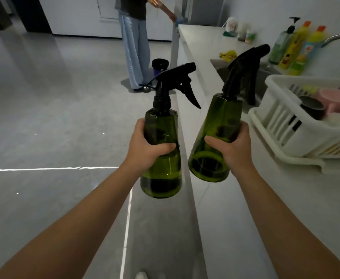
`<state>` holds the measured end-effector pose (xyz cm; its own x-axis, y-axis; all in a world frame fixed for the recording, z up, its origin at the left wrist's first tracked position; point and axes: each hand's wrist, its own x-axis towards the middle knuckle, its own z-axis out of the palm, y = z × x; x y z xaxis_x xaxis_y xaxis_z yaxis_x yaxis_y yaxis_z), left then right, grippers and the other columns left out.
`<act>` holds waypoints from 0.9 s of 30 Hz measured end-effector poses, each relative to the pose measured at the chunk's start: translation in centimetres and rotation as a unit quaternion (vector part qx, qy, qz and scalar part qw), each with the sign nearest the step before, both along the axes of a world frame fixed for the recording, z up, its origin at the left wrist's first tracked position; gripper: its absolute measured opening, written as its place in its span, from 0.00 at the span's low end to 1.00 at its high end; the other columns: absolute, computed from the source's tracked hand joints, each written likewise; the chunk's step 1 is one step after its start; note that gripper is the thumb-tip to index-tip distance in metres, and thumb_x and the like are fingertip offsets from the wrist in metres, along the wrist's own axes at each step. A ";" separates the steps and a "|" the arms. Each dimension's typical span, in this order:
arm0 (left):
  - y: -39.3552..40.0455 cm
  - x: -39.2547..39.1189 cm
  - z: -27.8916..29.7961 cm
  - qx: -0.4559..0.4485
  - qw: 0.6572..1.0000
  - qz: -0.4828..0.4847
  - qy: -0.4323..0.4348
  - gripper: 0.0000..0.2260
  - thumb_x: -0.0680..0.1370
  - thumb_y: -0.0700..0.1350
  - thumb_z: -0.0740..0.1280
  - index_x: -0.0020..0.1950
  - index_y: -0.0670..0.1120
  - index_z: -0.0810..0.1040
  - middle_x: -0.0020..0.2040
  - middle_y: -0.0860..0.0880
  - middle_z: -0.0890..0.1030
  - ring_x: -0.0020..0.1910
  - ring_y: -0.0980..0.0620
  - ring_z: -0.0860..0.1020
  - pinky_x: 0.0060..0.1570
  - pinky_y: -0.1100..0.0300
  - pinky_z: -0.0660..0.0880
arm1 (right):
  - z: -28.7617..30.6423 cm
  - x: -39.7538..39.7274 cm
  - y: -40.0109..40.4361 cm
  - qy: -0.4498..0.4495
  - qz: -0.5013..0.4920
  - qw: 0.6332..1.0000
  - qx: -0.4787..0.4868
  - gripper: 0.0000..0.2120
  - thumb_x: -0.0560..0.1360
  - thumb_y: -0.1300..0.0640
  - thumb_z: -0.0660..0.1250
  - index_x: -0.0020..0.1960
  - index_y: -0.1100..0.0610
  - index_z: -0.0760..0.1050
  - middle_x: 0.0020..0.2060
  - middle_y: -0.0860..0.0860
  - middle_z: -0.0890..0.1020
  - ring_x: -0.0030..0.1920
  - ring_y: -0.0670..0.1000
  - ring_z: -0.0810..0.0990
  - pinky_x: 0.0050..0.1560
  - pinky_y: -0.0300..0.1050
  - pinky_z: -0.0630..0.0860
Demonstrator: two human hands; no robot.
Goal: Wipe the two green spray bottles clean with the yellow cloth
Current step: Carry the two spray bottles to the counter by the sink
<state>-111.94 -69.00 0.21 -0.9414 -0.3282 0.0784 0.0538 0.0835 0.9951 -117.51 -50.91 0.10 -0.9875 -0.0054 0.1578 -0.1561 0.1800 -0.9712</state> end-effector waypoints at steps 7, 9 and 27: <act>-6.8 -16.3 0.2 -0.009 1.000 -0.003 -0.005 0.26 0.64 0.34 0.73 0.55 0.48 0.65 0.46 0.53 0.74 0.50 0.48 0.75 0.48 0.52 0.75 | -0.1 -15.8 -5.9 -0.006 -0.003 1.000 -0.009 0.32 0.63 0.64 0.74 0.61 0.57 0.63 0.48 0.48 0.72 0.47 0.47 0.74 0.45 0.38 0.74; -8.1 -21.3 -0.3 -0.010 1.000 -0.001 -0.002 0.26 0.64 0.34 0.73 0.55 0.49 0.65 0.45 0.54 0.74 0.48 0.50 0.75 0.45 0.55 0.76 | -0.6 -20.9 -7.0 -0.005 -0.003 1.000 -0.016 0.32 0.63 0.64 0.74 0.62 0.57 0.63 0.50 0.50 0.72 0.49 0.49 0.74 0.45 0.39 0.74; -15.8 -67.1 -0.2 0.004 0.998 -0.063 0.025 0.26 0.64 0.33 0.73 0.55 0.49 0.66 0.46 0.55 0.75 0.46 0.58 0.75 0.42 0.64 0.74 | -1.1 -63.7 -14.3 -0.001 -0.077 0.996 -0.035 0.32 0.61 0.65 0.75 0.62 0.59 0.64 0.53 0.55 0.75 0.52 0.54 0.77 0.51 0.50 0.76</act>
